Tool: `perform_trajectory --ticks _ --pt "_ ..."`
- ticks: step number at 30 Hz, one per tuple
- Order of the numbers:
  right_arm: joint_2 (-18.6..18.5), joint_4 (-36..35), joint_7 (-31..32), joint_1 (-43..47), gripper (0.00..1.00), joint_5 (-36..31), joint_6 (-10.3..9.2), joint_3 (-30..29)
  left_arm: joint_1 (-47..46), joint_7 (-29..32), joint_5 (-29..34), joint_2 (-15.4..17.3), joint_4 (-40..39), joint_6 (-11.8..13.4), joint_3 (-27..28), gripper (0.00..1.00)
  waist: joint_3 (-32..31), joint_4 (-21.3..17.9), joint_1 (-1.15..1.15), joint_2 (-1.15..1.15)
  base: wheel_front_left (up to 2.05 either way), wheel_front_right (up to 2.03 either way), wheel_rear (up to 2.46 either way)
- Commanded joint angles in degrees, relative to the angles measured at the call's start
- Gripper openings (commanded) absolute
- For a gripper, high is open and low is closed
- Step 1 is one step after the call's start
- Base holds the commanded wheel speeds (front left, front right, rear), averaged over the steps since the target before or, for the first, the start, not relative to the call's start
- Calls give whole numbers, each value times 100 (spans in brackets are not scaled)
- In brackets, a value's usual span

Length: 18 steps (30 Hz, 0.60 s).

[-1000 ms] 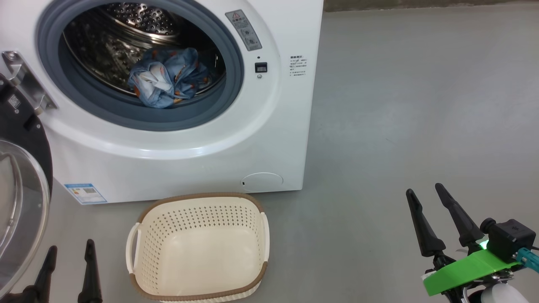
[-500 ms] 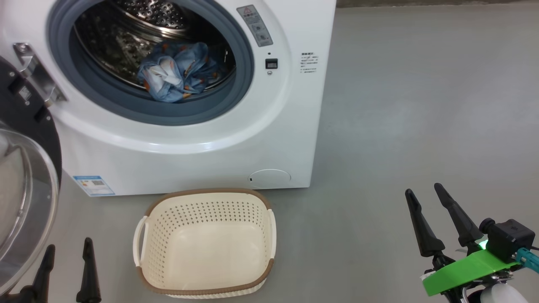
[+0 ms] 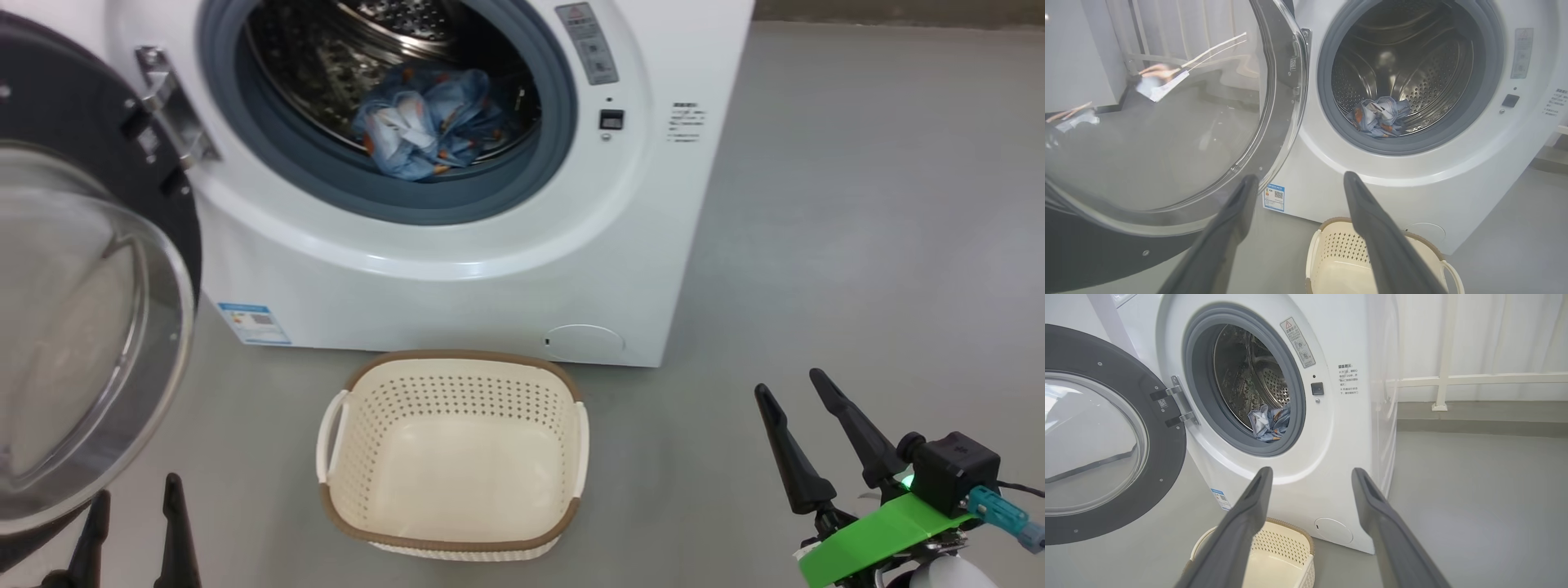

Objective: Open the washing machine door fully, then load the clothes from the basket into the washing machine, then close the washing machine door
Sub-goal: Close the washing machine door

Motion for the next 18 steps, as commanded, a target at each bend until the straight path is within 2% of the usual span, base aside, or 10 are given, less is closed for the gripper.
perform_trajectory --ticks 1,18 --pt "-121 -105 -46 -240 100 -35 42 144 -43 -37 39 87 -173 4 217 100 -3 212 0 0 0 0 0" --pt "-239 35 -46 -441 100 41 42 492 54 -37 189 -89 -241 4 393 100 -37 1190 0 0 0 0 0"
